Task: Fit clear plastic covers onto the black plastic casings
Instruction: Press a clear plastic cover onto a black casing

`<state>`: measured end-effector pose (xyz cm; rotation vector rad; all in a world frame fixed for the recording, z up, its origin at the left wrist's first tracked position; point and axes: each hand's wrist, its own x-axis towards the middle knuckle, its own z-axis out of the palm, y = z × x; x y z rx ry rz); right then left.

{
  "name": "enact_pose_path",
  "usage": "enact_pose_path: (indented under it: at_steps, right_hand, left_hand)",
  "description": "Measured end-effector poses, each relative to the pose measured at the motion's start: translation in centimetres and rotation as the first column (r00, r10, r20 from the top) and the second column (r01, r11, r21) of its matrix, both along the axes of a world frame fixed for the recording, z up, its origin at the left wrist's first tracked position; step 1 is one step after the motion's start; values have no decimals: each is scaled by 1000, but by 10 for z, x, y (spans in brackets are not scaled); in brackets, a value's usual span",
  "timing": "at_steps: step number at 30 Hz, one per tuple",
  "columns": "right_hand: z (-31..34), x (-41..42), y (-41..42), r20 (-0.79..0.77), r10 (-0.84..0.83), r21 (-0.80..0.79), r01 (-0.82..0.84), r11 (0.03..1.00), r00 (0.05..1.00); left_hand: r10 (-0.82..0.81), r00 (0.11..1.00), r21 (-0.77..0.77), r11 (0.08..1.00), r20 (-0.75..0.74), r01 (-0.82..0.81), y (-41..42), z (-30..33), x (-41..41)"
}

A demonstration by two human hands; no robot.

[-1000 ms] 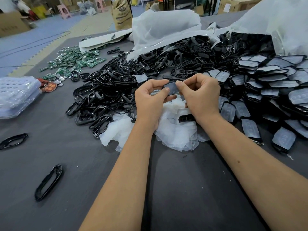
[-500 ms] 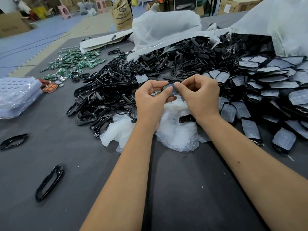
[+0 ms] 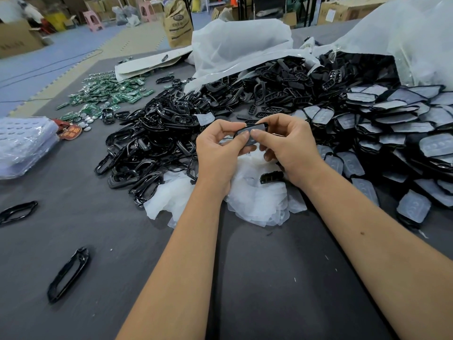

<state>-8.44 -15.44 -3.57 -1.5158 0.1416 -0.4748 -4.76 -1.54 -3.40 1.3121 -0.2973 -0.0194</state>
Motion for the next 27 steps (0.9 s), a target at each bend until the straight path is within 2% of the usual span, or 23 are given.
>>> enact_pose_path:
  at_steps: [12,20,27]
  right_hand:
    - [6,-2,2,-34,-47,123,51,991,998]
    - [3,-1,4,-19,-76,43,77,996,997]
    - [3,-2,1,-27,-28,76,30,997,999]
  left_hand:
    - [-30,1000,-1,1000,-1,30,0,0,1]
    - [16,999,7,1000,-32,-16,-1,0,1]
    - [43,999,39,998,-1,-43,-1,-1,1]
